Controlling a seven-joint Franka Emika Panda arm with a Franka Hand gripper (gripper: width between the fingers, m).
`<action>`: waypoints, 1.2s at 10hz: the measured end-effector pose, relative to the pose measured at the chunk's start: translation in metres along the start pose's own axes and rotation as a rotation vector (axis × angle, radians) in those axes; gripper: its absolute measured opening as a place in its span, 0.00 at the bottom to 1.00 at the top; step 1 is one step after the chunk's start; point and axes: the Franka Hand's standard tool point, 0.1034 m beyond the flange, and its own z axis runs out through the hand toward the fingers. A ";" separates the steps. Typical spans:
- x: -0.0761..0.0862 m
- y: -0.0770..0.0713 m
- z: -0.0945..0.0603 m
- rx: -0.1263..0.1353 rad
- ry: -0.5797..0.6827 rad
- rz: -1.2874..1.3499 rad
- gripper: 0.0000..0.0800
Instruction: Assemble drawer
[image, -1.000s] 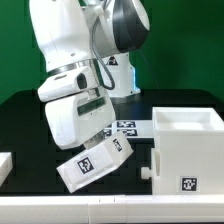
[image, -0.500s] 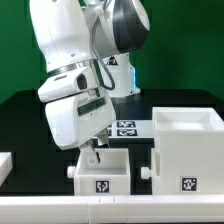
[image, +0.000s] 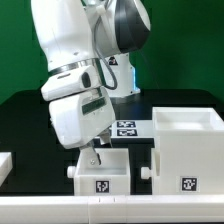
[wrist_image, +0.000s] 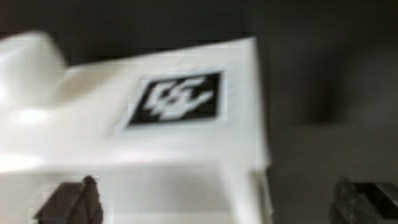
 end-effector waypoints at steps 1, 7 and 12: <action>-0.002 -0.001 0.001 0.003 0.000 0.006 0.81; 0.012 0.007 -0.012 -0.008 -0.041 0.081 0.81; 0.019 0.006 -0.013 0.003 -0.069 0.051 0.81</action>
Offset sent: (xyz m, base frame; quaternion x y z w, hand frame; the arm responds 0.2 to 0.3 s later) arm 0.0000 0.0000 0.0000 0.0000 0.0000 0.0000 1.0000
